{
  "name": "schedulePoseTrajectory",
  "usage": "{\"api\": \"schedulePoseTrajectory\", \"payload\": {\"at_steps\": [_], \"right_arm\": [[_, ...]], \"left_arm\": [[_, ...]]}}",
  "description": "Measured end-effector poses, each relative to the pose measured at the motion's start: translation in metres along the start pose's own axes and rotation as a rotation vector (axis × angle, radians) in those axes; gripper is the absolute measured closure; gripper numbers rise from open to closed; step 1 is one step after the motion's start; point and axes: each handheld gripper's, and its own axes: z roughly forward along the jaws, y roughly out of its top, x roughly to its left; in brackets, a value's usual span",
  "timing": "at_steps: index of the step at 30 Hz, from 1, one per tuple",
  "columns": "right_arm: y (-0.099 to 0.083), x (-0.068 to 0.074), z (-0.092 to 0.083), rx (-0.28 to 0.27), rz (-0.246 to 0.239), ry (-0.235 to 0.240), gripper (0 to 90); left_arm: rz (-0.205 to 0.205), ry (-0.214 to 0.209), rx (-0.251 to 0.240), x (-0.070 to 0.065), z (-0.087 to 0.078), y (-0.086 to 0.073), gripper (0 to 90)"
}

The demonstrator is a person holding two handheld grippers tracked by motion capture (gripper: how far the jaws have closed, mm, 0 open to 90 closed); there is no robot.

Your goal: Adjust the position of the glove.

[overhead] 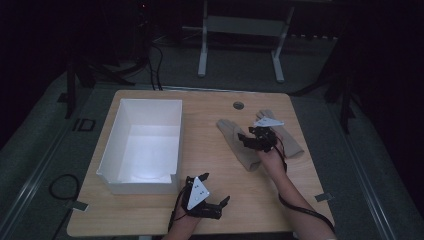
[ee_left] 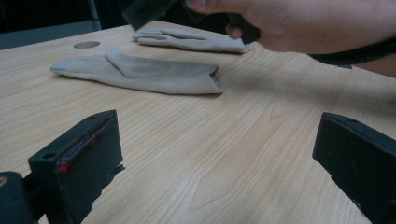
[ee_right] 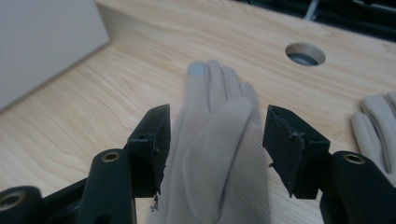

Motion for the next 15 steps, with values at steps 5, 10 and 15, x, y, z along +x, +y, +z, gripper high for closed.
{"api": "schedulePoseTrajectory", "payload": {"at_steps": [5,10,15], "right_arm": [[-0.008,-0.004,0.016,0.041,0.009,0.006,46.4],[-0.016,-0.010,0.028,0.075,0.031,0.018,51.4],[-0.022,-0.013,0.039,0.106,0.034,0.017,58.6]], "left_arm": [[-0.003,0.000,-0.002,0.000,0.000,0.000,1.6],[-0.002,-0.004,0.002,0.000,0.000,0.000,1.6],[-0.002,-0.004,0.003,0.000,0.000,0.000,1.6]]}}
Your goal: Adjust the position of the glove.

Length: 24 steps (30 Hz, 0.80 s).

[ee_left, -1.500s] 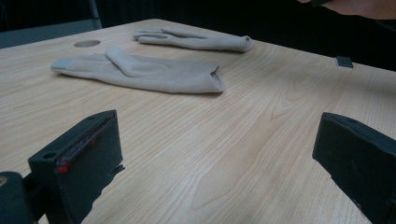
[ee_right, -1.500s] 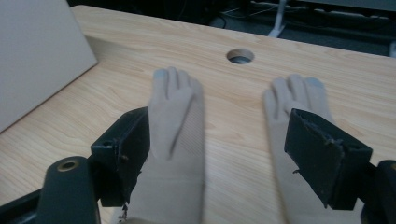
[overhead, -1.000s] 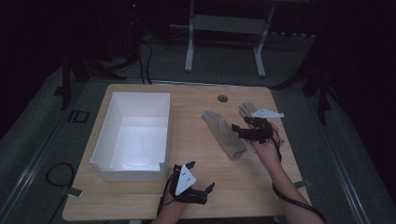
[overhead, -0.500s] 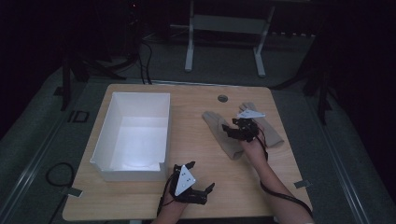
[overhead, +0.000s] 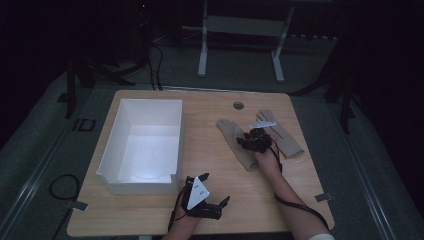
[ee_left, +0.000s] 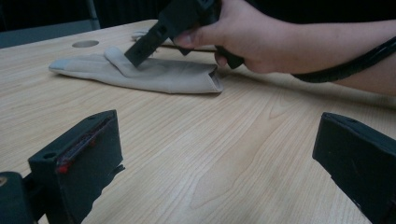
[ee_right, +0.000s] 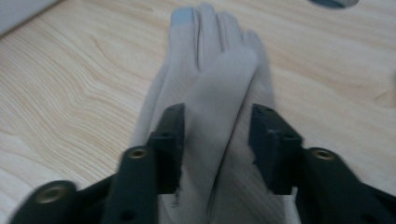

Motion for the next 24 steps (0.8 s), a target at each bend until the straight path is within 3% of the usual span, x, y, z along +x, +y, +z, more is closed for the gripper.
{"api": "schedulePoseTrajectory", "payload": {"at_steps": [5,8,11,17,24], "right_arm": [[-0.008,0.002,0.005,0.002,0.006,-0.010,68.6],[-0.006,0.007,0.005,0.019,-0.037,-0.033,75.9],[-0.004,0.009,0.005,0.035,-0.040,-0.043,76.7],[-0.002,0.012,0.005,0.046,0.010,-0.061,81.0],[0.008,0.022,-0.011,-0.008,0.048,-0.042,82.9]], "left_arm": [[0.002,-0.001,-0.001,0.000,0.000,0.000,1.6],[0.003,-0.001,-0.002,0.000,0.000,0.000,1.6],[0.010,0.001,-0.007,-0.001,-0.001,0.000,1.6],[0.016,0.008,-0.009,-0.002,-0.001,0.000,3.4],[-0.009,0.002,-0.017,0.001,-0.001,-0.001,3.3]]}}
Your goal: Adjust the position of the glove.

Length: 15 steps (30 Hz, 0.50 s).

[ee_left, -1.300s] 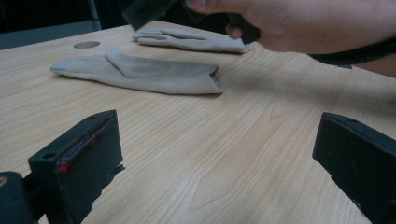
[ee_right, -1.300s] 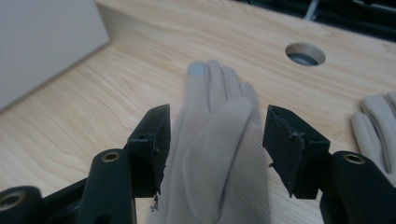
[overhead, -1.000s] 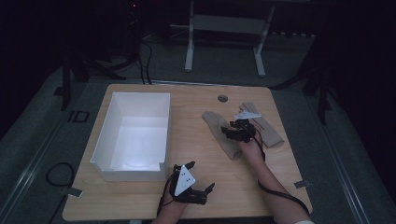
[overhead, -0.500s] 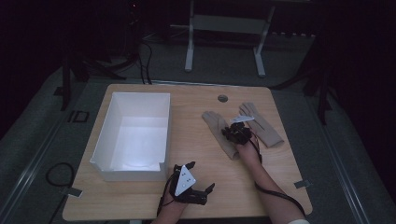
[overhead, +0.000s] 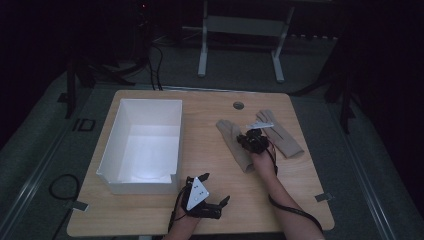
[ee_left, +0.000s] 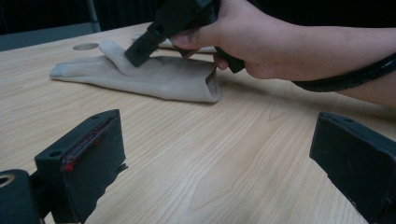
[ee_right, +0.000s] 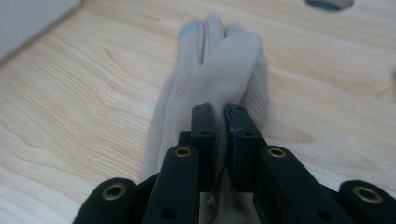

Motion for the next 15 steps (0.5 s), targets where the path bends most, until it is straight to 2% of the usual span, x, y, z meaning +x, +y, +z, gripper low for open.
{"api": "schedulePoseTrajectory", "payload": {"at_steps": [6,9,11,13,15], "right_arm": [[0.013,0.006,-0.027,-0.069,0.050,-0.007,83.4],[0.018,0.009,-0.042,-0.100,0.067,-0.032,83.4],[0.021,0.010,-0.052,-0.127,0.097,-0.049,83.4],[0.022,0.012,-0.062,-0.153,0.120,-0.082,83.4],[0.021,0.014,-0.071,-0.164,0.143,-0.108,83.4]], "left_arm": [[0.004,0.000,0.001,0.000,0.000,0.000,3.3],[0.015,0.004,0.010,-0.002,0.002,0.001,3.3],[0.027,0.009,0.016,-0.004,0.003,0.001,3.3],[0.035,0.021,0.013,-0.005,0.003,0.001,3.3],[0.039,0.050,0.017,-0.006,0.003,0.001,3.3]]}}
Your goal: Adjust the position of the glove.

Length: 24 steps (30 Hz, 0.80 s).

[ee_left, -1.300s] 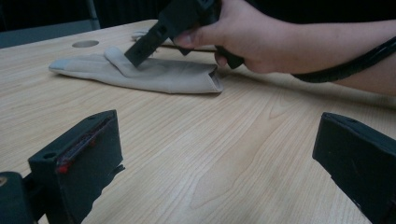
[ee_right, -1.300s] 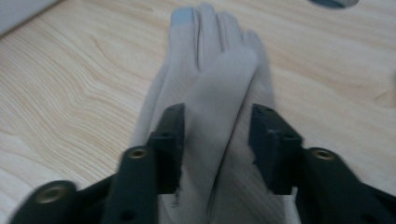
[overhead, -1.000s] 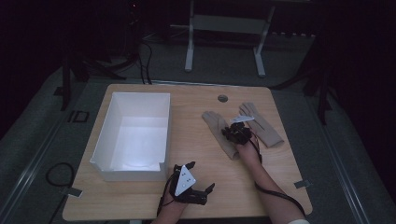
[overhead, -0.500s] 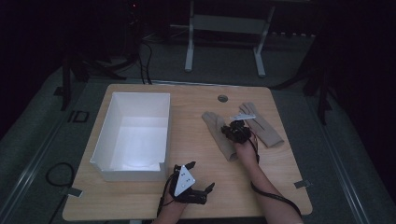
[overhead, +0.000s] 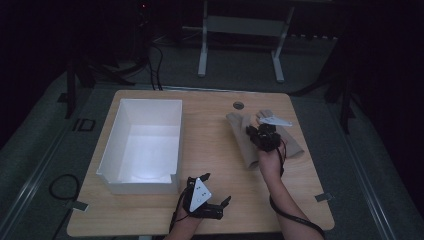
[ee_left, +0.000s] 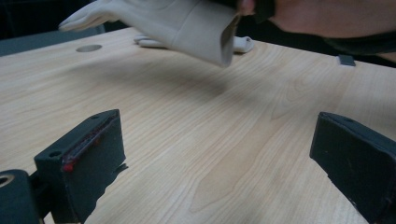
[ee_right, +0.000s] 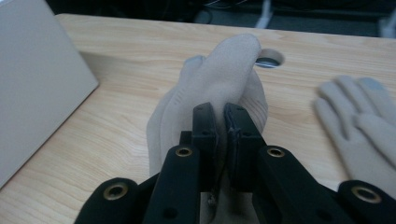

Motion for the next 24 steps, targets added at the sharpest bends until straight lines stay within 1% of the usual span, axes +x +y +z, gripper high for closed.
{"api": "schedulePoseTrajectory", "payload": {"at_steps": [1,2,3,4,6,7,8,9,10,11,13,14,15,16,17,19,21,22,24], "right_arm": [[0.000,0.001,-0.004,-0.007,0.010,-0.011,83.4],[0.000,0.001,-0.004,-0.007,0.010,-0.011,83.4],[-0.002,0.001,-0.007,-0.009,0.028,-0.018,83.4],[-0.004,0.002,-0.012,-0.017,0.044,-0.039,83.4],[-0.011,0.004,-0.018,-0.031,0.069,-0.055,83.4],[-0.015,0.006,-0.019,-0.034,0.064,-0.065,83.4],[-0.020,0.007,-0.021,-0.037,0.065,-0.073,83.3],[-0.025,0.009,-0.022,-0.039,0.066,-0.077,83.3],[-0.030,0.012,-0.022,-0.032,0.059,-0.092,83.3],[-0.036,0.013,-0.021,-0.030,0.067,-0.102,83.3],[-0.047,0.014,-0.018,-0.013,0.106,-0.096,83.3],[-0.052,0.015,-0.016,-0.008,0.116,-0.103,83.3],[-0.057,0.015,-0.014,0.003,0.136,-0.105,83.4],[-0.061,0.016,-0.012,0.016,0.152,-0.096,83.3],[-0.068,0.020,-0.007,0.049,0.148,-0.093,83.3],[-0.075,0.022,-0.001,0.085,0.150,-0.087,83.2],[-0.081,0.024,0.005,0.107,0.139,-0.098,82.7],[-0.083,0.024,0.007,0.124,0.138,-0.096,81.8],[-0.087,0.023,0.012,0.141,0.151,-0.084,78.4]], "left_arm": [[-0.007,0.003,0.004,0.000,0.001,0.000,3.3],[-0.007,0.003,0.004,0.000,0.001,0.000,3.3],[-0.018,0.010,0.005,0.002,0.001,0.000,3.3],[-0.024,0.010,0.008,0.003,0.002,0.001,3.3],[-0.035,0.012,0.008,0.004,0.002,0.001,3.3],[-0.036,0.016,0.005,0.004,0.002,0.001,3.3],[-0.033,0.018,0.006,0.004,0.002,0.001,3.3],[-0.027,0.026,0.004,0.004,0.002,0.001,3.3],[-0.019,0.036,-0.004,0.002,0.002,0.000,3.3],[-0.006,0.038,-0.003,0.001,0.001,0.000,3.3],[0.005,0.037,-0.002,0.000,0.002,0.000,3.3],[0.005,0.036,-0.001,0.000,0.002,0.000,3.3],[0.003,0.037,-0.002,0.000,0.002,0.000,3.3],[-0.001,0.034,-0.001,0.001,0.002,0.000,3.3],[-0.004,0.032,-0.001,0.001,0.002,0.000,3.3],[-0.007,0.032,-0.002,0.002,0.002,0.000,3.3],[-0.006,0.030,0.000,0.001,0.002,0.000,3.3],[-0.005,0.030,0.001,0.001,0.002,0.000,3.3],[-0.004,0.029,0.002,0.001,0.002,0.001,3.3]]}}
